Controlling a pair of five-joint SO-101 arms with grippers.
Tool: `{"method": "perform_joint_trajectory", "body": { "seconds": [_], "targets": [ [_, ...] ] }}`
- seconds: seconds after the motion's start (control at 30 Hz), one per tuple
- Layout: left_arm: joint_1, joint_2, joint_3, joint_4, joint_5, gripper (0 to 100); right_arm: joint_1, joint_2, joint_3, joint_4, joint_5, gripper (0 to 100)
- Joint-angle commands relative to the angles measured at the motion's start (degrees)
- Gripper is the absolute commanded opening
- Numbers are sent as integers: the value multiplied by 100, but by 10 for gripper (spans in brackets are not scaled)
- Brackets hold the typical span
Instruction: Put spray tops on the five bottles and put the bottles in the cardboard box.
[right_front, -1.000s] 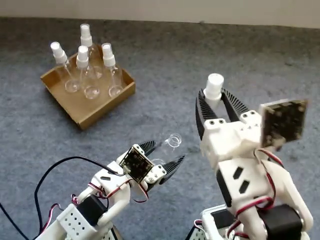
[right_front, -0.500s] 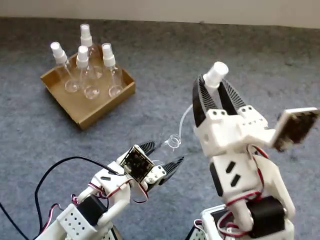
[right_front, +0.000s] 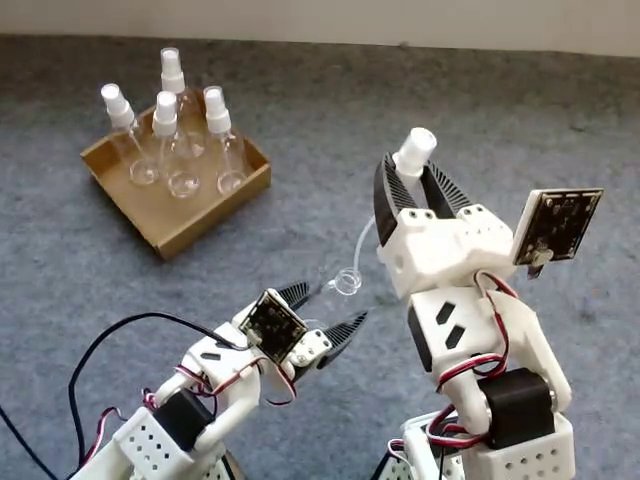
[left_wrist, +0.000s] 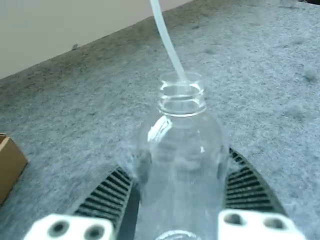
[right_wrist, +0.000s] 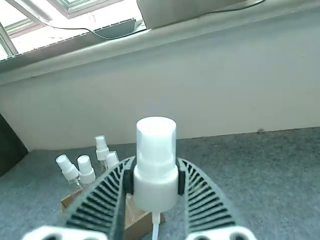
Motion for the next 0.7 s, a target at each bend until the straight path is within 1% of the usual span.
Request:
{"method": "perform_joint_trajectory", "body": {
  "seconds": [0.0, 0.13, 0.23, 0.37, 0.5, 0.67],
  "targets": [
    [-444, -163, 145, -9, 53, 56, -189, -75, -48, 312, -18, 18],
    [-444, -163, 145, -9, 53, 56, -734, -75, -31, 532, -9, 18],
    [-479, -163, 145, -9, 53, 56, -963, -75, -31, 558, 0, 18],
    [-479, -163, 145, -9, 53, 56, -954, -75, -22, 593, 62, 18],
    [-479, -163, 145, -9, 44, 56, -1015, -66, -22, 1051, 624, 19],
    [-479, -163, 145, -9, 44, 56, -1059, -66, -22, 1631, 800, 20]
  ]
}}
